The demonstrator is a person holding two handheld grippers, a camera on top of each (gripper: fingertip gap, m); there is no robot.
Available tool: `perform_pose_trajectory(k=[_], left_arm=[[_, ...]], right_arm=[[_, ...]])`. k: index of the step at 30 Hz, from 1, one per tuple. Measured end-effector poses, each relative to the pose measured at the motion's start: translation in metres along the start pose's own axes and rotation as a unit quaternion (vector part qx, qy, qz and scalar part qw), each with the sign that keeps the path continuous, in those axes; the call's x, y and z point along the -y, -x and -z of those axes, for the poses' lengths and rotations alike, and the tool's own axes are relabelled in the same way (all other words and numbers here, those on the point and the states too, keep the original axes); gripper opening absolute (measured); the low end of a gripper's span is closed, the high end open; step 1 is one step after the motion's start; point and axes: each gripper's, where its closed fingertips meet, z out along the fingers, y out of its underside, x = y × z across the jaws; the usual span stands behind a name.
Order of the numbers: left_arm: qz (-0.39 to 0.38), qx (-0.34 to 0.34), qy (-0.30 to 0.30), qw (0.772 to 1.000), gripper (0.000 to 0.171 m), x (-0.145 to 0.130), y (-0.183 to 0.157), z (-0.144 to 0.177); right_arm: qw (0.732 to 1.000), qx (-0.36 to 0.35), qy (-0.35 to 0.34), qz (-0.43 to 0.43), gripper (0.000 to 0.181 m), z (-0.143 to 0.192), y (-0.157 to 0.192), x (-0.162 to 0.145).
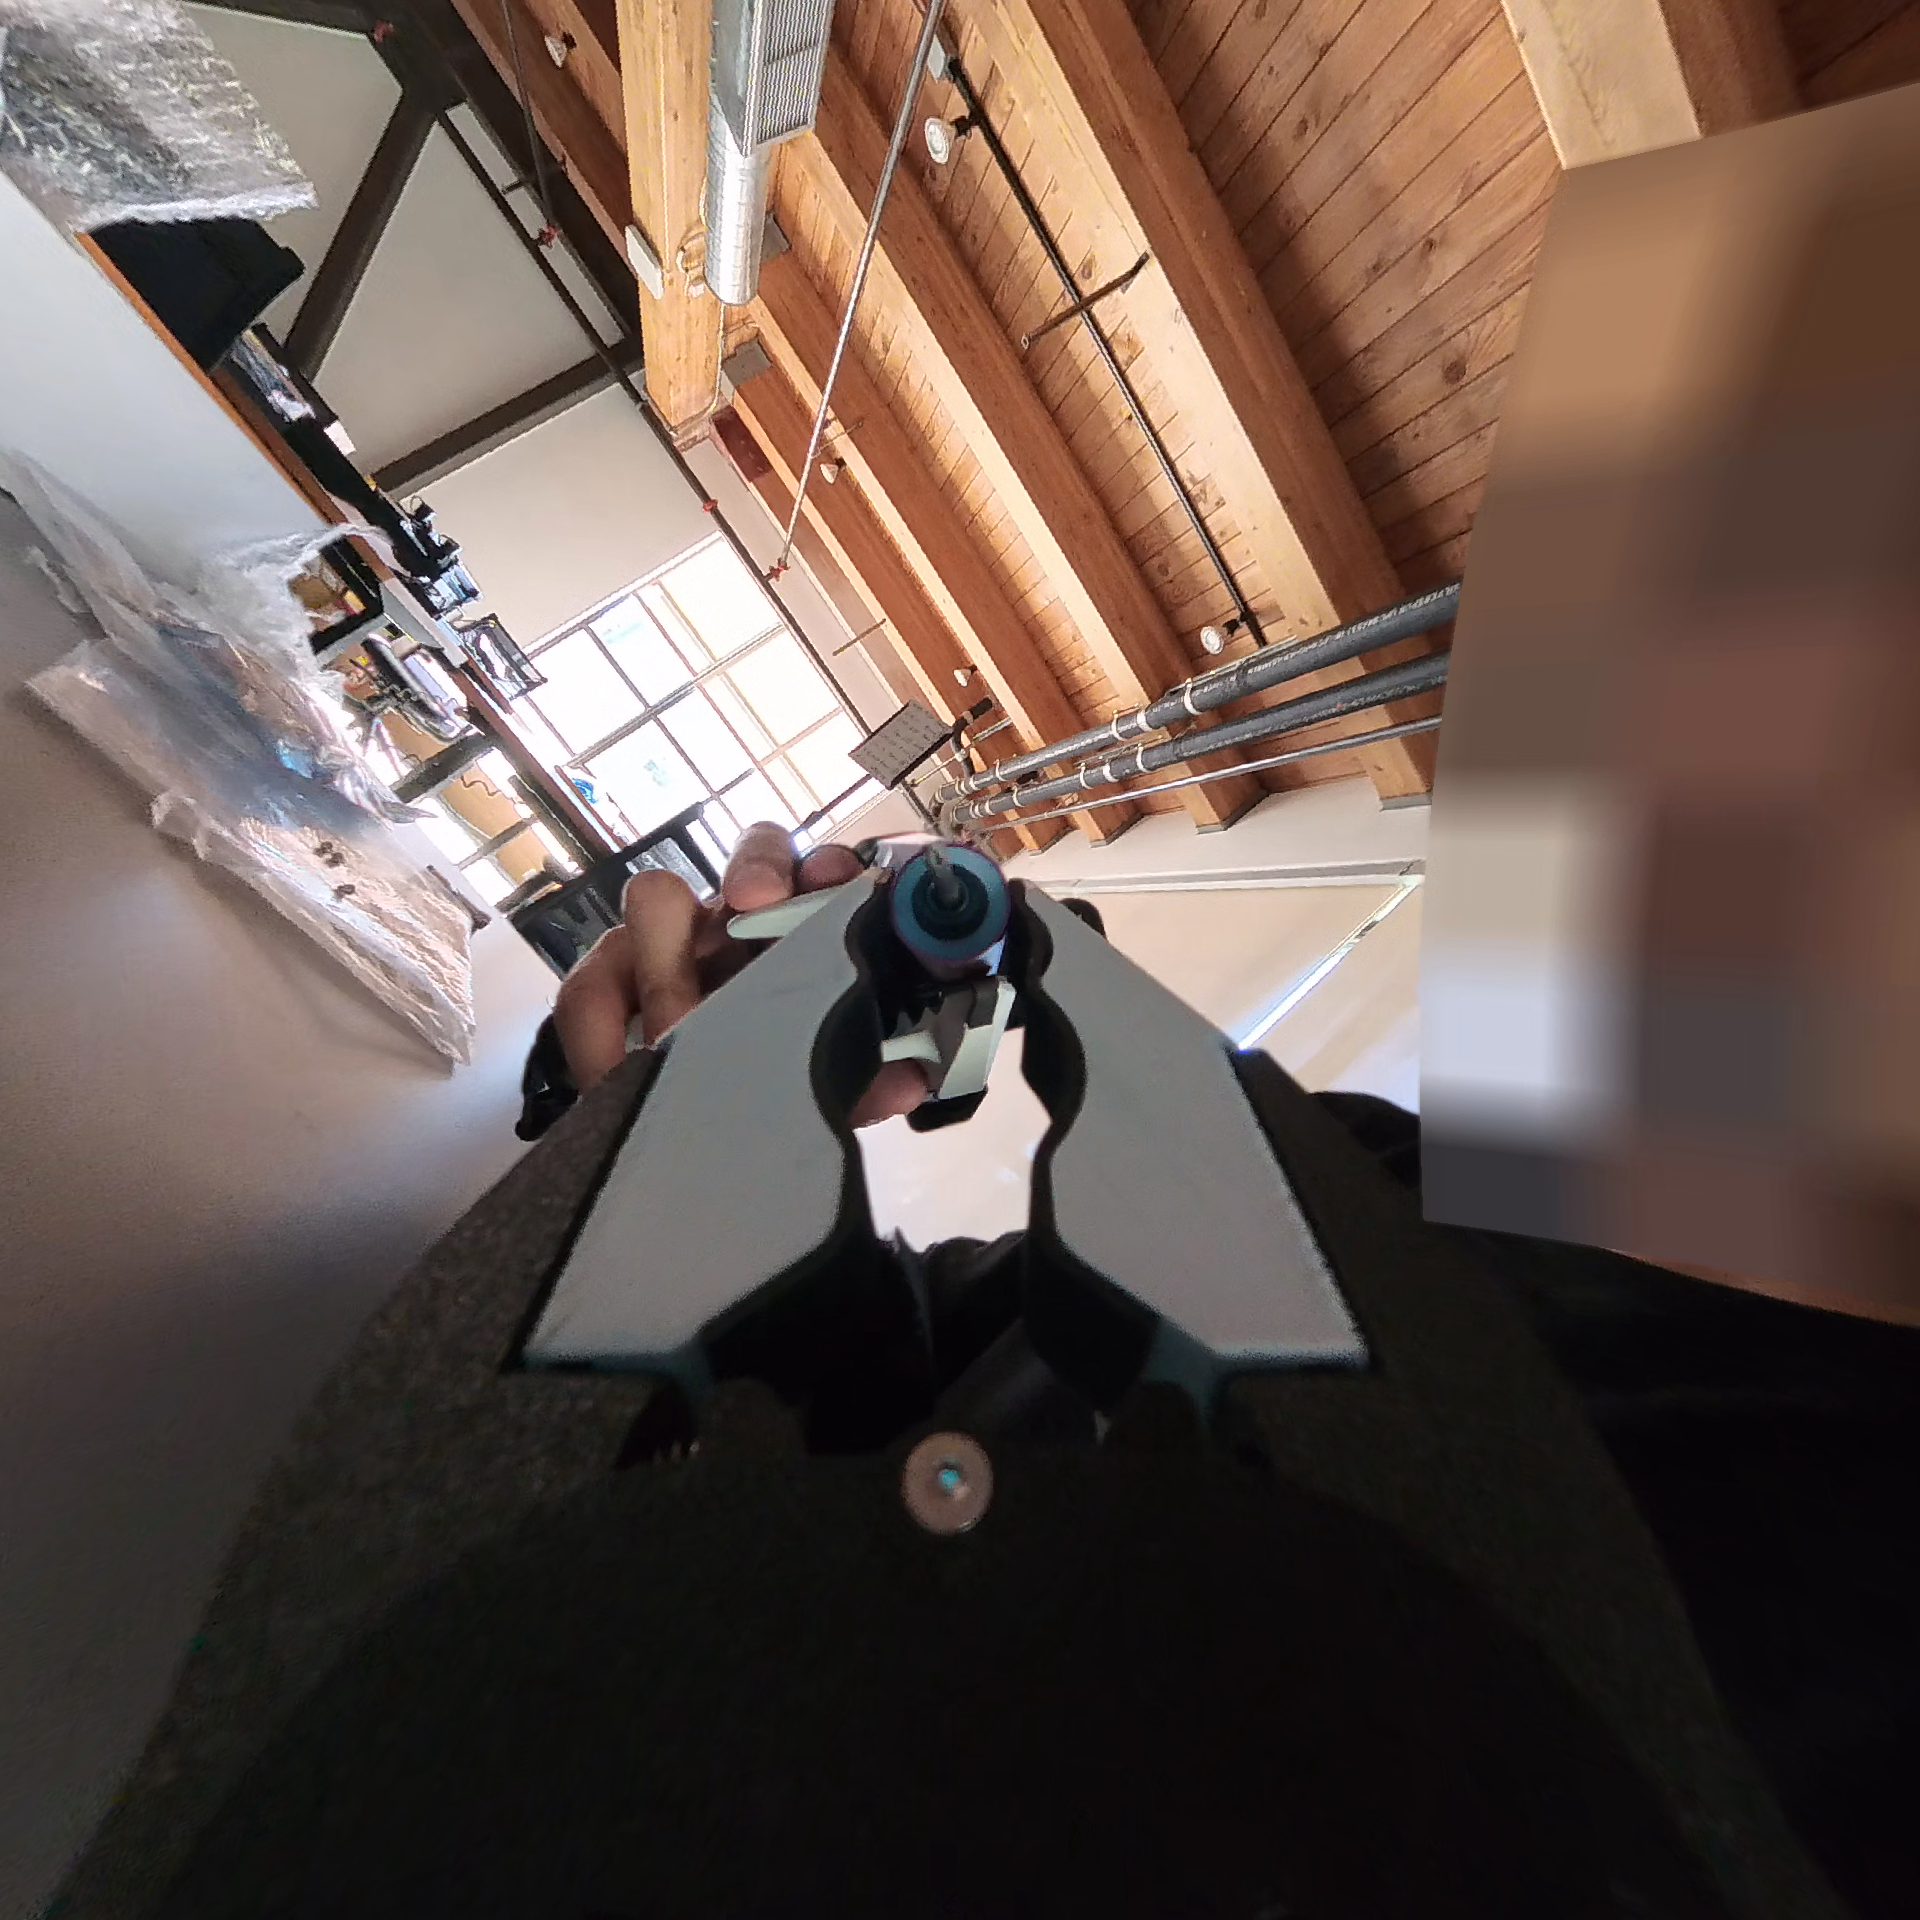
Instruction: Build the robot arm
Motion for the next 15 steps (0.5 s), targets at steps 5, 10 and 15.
perform_pose_trajectory(k=[5, 10, 15], left_arm=[[0.03, 0.001, 0.003, 1.0, 0.019, -0.0069, 0.0033, -0.0051], [0.022, 0.004, 0.001, 1.0, 0.019, -0.0074, 0.0026, -0.0074], [0.025, 0.003, 0.0, 1.0, 0.019, -0.007, 0.0034, -0.0077]], right_arm=[[1.0, -0.001, 0.017, 0.01, 0.024, -0.0016, 0.0017, -0.0059], [1.0, -0.005, 0.012, 0.013, 0.023, 0.0003, 0.0006, -0.0048], [1.0, -0.006, 0.014, 0.015, 0.022, 0.0008, -0.0004, -0.0063]])
